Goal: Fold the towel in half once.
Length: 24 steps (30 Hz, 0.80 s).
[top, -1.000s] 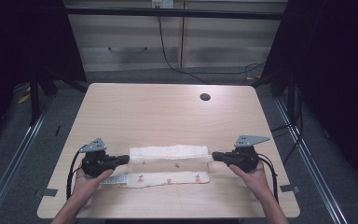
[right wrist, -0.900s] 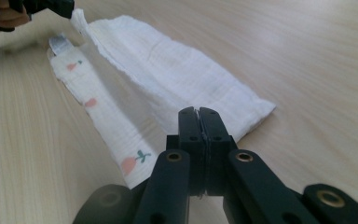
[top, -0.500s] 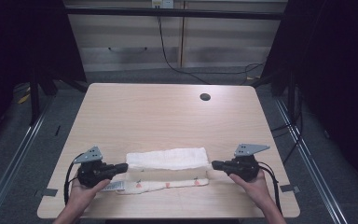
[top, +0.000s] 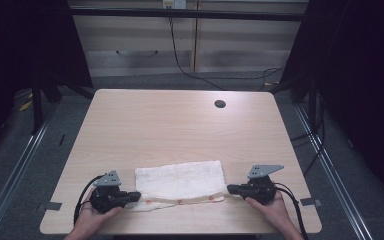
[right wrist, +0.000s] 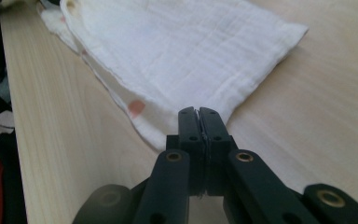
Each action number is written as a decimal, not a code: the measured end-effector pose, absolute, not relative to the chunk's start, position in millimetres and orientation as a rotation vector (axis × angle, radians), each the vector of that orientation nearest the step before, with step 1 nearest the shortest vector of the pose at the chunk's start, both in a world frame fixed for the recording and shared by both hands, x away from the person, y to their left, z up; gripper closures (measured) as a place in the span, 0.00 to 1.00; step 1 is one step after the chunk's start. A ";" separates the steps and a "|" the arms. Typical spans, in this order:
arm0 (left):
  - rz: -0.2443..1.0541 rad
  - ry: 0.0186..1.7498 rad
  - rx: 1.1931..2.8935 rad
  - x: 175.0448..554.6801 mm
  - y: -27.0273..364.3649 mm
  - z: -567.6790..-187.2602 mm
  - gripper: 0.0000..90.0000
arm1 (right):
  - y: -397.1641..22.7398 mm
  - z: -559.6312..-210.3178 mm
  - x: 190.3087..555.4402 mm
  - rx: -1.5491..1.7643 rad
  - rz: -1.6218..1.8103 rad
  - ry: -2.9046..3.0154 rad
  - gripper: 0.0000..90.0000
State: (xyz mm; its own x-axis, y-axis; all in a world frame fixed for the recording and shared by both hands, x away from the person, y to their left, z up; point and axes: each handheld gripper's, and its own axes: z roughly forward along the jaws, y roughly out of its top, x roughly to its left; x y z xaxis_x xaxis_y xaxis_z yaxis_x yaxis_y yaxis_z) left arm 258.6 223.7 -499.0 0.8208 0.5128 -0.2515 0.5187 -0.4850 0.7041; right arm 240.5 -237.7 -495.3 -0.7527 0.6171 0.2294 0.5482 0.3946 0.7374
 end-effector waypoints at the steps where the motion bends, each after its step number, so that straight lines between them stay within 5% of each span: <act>1: -0.015 0.756 2.167 258.4 223.0 -499.8 0.98 | -236.2 -497.2 239.0 1.063 1.277 2.567 0.99; 13: 0.041 0.747 2.161 260.9 217.1 -500.1 0.97 | -238.7 -499.8 220.1 1.066 1.243 2.570 0.98; 24: 0.023 0.766 2.056 253.4 229.2 -489.0 0.75 | -240.2 -492.3 212.3 1.078 1.311 2.536 0.85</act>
State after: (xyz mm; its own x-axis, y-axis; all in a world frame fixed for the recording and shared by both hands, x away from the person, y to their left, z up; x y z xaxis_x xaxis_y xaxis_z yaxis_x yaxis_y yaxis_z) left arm 253.4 229.2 -489.0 0.8066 0.5270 -0.2677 0.5097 -0.3908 0.7665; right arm 212.3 -240.2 -492.3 -0.7468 0.6248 0.2278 0.5472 0.3827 0.7444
